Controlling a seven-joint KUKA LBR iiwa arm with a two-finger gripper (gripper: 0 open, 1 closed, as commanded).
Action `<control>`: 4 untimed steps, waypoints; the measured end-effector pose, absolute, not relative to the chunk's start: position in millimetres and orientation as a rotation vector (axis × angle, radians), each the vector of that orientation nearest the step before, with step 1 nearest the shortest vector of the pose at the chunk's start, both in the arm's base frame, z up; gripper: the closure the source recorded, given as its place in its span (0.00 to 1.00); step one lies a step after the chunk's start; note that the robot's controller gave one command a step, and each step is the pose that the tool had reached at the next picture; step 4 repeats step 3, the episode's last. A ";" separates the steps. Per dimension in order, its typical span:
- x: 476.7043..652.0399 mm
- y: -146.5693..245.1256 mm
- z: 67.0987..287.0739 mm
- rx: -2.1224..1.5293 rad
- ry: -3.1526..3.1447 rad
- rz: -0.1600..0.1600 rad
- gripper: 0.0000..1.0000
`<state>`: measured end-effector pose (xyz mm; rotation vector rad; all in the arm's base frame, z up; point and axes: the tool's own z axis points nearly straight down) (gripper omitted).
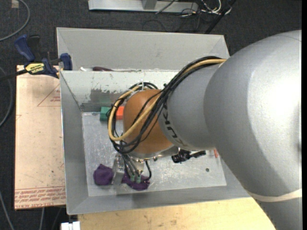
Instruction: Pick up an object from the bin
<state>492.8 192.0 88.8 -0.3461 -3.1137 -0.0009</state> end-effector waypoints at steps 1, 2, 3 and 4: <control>493.0 192.2 112.7 -0.346 -3.115 -0.002 1.00; 494.1 192.6 134.6 -0.346 -3.118 -0.005 1.00; 494.7 193.0 151.0 -0.346 -3.121 -0.008 1.00; 494.7 193.0 151.0 -0.346 -3.121 -0.008 1.00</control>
Offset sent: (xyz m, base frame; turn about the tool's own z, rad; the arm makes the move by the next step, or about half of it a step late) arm 0.0000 0.0000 0.0843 0.0000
